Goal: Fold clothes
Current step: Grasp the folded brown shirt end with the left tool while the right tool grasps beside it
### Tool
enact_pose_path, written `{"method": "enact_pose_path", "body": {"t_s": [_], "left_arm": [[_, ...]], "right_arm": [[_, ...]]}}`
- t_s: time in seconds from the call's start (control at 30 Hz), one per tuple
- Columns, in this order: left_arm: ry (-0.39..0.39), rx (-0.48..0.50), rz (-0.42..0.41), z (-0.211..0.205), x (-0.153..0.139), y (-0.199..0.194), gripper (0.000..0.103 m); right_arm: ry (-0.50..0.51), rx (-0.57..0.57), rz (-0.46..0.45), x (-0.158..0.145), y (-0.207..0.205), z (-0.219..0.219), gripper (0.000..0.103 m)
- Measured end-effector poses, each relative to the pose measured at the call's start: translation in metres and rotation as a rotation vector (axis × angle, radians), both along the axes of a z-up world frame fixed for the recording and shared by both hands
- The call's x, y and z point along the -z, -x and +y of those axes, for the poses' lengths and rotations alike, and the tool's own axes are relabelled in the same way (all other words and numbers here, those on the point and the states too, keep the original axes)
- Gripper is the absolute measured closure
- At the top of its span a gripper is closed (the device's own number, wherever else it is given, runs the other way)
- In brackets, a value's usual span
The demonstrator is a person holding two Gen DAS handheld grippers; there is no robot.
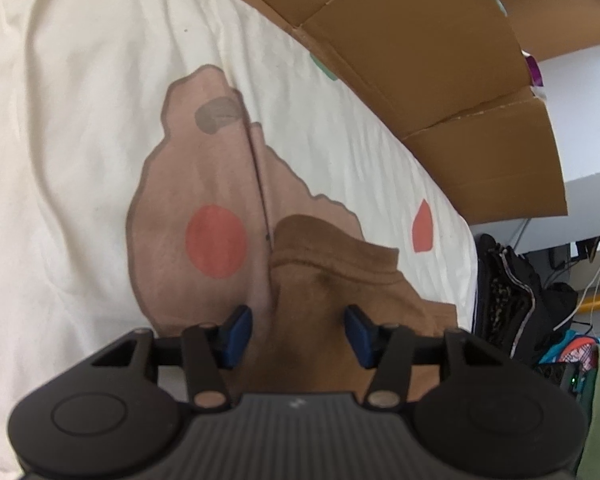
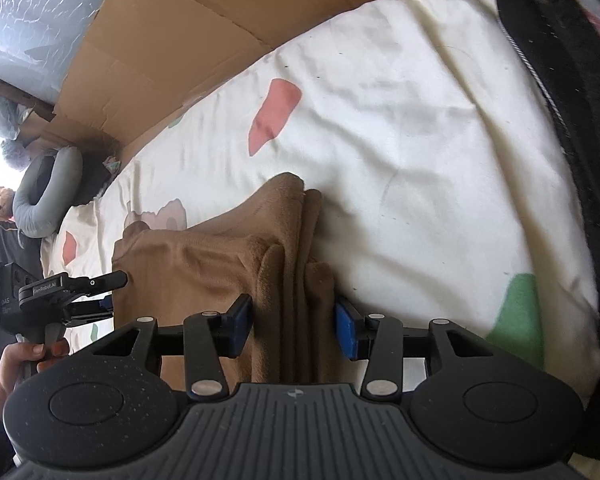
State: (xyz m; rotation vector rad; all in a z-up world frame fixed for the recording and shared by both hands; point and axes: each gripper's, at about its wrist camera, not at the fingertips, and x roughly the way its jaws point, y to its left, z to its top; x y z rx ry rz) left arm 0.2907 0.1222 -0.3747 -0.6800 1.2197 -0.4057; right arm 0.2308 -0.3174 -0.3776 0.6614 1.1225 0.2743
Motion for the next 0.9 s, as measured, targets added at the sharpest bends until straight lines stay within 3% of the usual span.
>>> {"method": "enact_pose_path", "body": {"t_s": [0.27,0.3,0.33,0.37,0.43,0.53,0.57,0.63,0.67,0.9], "left_arm": [[0.032,0.023,-0.004,0.001,0.005,0.002,0.051],[0.031,0.033,-0.013,-0.001,0.005,0.001,0.058],[0.03,0.044,-0.02,-0.002,0.006,0.0,0.075],[0.025,0.052,-0.024,-0.003,0.006,-0.001,0.086],[0.013,0.068,-0.037,-0.006,0.004,-0.002,0.09],[0.019,0.095,-0.07,-0.009,-0.003,0.001,0.087],[0.02,0.096,-0.067,-0.009,-0.004,0.002,0.082],[0.015,0.099,-0.056,-0.008,-0.003,0.003,0.062],[0.015,0.107,-0.053,-0.008,-0.003,0.003,0.06],[0.057,0.106,-0.029,-0.009,0.013,0.003,0.061]], "right_arm": [[-0.063,0.031,0.029,0.009,-0.006,-0.004,0.054],[-0.07,0.03,0.032,0.009,-0.007,-0.004,0.058],[-0.059,0.027,0.032,0.009,-0.008,-0.003,0.075],[-0.047,0.015,0.031,0.007,-0.01,-0.001,0.078],[-0.048,0.004,0.02,0.002,-0.011,0.0,0.08],[-0.048,-0.005,0.009,-0.001,-0.011,0.0,0.079],[-0.051,-0.005,0.016,0.0,-0.011,-0.001,0.076],[-0.056,-0.003,0.031,0.004,-0.01,-0.002,0.075],[-0.055,-0.007,0.032,0.005,-0.011,-0.003,0.072],[-0.068,-0.038,0.039,0.014,-0.016,0.003,0.065]]}}
